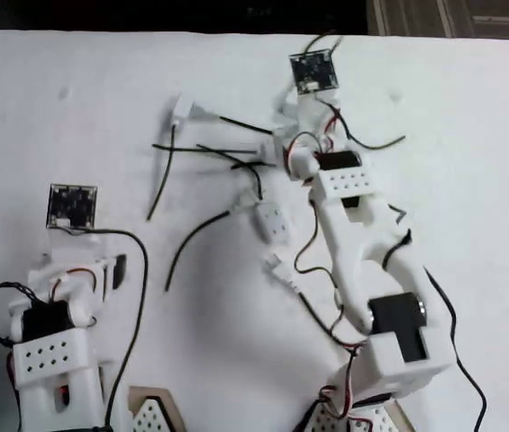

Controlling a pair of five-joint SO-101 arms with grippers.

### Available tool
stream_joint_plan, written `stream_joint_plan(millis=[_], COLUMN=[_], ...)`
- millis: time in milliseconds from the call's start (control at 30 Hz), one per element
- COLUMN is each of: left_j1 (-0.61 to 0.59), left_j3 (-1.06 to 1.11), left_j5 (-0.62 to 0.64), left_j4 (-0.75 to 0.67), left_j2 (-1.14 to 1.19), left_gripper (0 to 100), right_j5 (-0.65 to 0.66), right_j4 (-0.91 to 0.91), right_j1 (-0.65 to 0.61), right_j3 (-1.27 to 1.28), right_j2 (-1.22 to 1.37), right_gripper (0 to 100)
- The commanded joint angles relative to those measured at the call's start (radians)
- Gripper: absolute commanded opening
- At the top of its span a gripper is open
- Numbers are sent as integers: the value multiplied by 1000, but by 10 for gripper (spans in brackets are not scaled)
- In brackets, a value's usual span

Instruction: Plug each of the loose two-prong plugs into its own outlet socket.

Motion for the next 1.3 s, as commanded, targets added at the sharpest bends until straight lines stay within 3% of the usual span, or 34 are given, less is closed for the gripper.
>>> stream_joint_plan(millis=[0,233,467,833,1000,1200,1267], left_j1=[-5,-5,-5,-5,-5,-5,-5], left_j3=[-23,-23,-23,-21,-21,-21,-21], left_j5=[9,12,12,12,12,11,11], left_j4=[-9,-9,-9,-9,-9,-9,-9], left_j2=[-24,-24,-24,-24,-24,-24,-24], left_gripper=[279,279,279,279,279,278,278], right_j5=[-5,118,130,130,129,129,130], right_j4=[157,443,455,398,395,395,401], right_j1=[-10,-94,-143,-196,-213,-186,-166], right_j3=[-38,6,63,-5,-52,-100,-100], right_j2=[-177,-298,-150,136,229,236,188], right_gripper=[149,152,246,246,200,25,25])
